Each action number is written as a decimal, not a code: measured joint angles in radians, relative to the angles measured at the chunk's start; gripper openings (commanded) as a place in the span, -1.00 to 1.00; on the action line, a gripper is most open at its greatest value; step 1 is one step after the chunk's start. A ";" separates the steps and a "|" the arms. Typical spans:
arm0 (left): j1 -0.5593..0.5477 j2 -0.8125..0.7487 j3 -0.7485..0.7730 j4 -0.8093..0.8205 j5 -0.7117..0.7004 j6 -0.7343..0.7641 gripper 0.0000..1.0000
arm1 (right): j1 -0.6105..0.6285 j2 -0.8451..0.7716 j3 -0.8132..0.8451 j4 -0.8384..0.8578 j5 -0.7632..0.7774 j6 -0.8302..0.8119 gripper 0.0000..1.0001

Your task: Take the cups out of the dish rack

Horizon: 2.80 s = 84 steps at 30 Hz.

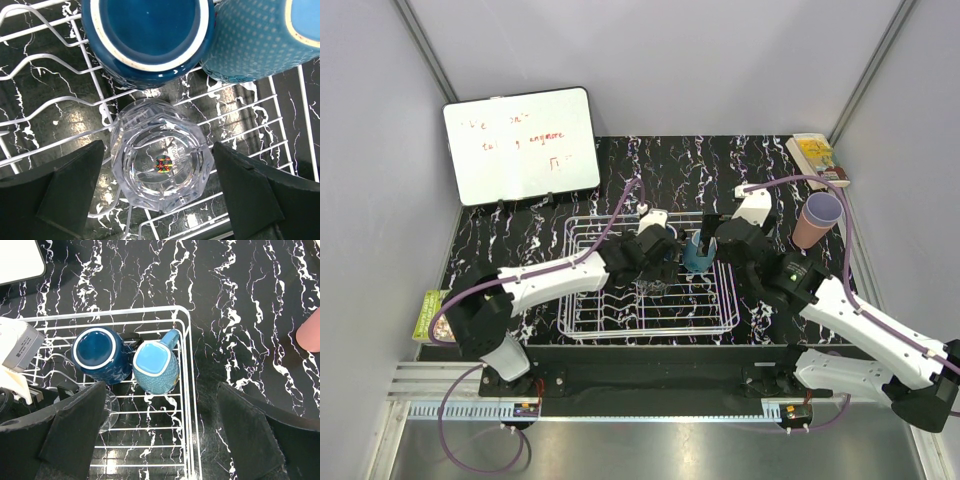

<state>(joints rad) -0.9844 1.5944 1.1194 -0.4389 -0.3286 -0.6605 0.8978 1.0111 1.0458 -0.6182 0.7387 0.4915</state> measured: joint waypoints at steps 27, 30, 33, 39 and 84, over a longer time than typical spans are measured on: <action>-0.010 -0.303 0.037 -0.039 -0.069 0.081 -1.00 | 0.000 -0.065 -0.031 -0.004 -0.011 0.014 0.99; 0.001 -0.379 0.070 -0.014 -0.071 0.099 -1.00 | 0.000 -0.066 -0.031 -0.003 -0.030 0.019 1.00; 0.045 -0.436 0.046 0.052 -0.008 0.095 -1.00 | 0.000 -0.071 -0.031 0.006 -0.079 0.023 0.99; 0.215 -0.533 -0.223 0.307 0.211 0.015 -1.00 | 0.000 -0.174 -0.074 0.101 -0.213 0.034 0.93; 0.463 -0.386 -0.616 1.610 0.941 -0.618 -1.00 | 0.001 -0.090 -0.170 0.606 -0.734 0.140 -0.30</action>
<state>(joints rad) -0.5209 1.2087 0.5037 1.1713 0.6128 -1.2781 0.8986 0.9211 0.8757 -0.0124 0.0048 0.6319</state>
